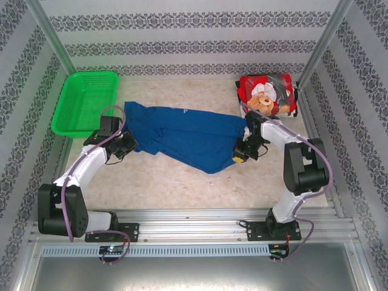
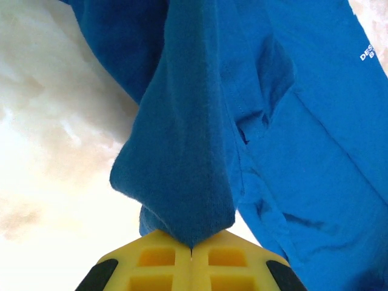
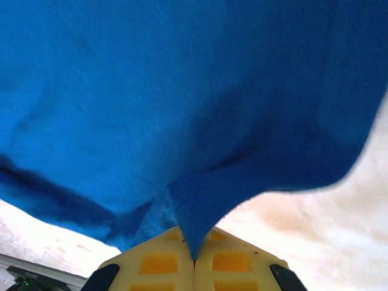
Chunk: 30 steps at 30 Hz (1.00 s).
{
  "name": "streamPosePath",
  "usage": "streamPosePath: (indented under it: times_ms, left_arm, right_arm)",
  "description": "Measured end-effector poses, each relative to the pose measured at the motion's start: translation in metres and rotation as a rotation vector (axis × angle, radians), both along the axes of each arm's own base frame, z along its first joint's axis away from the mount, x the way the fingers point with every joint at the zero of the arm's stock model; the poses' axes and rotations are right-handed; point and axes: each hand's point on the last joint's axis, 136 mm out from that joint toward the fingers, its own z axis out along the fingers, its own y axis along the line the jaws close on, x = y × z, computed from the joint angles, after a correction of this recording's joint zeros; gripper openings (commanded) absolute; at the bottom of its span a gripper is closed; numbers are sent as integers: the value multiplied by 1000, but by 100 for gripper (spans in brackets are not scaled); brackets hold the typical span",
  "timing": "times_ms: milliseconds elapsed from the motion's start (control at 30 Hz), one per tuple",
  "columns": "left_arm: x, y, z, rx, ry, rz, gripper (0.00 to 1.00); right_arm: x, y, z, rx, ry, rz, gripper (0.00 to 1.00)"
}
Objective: Fold and stack the t-shirts
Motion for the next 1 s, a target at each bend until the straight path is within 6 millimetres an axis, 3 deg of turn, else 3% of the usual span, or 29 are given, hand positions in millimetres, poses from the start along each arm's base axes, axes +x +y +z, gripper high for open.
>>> streamPosePath:
  times_ms: [167,367,467,733,1000]
  left_arm:
    - [5,-2,3,-7,-6,-7,0]
    - [7,-3,5,-9,-8,-12,0]
    - [7,-3,4,-10,-7,-12,0]
    - [8,-3,5,-12,-10,-14,0]
    - [8,-5,4,-15,-5,-24,0]
  right_arm:
    - [20,7,-6,24,8,13,8]
    - [29,10,-15,34,21,21,39]
    - [34,8,-11,25,-12,11,46]
    - [29,2,34,12,-186,-1,47]
    - [22,7,2,9,-119,-10,44]
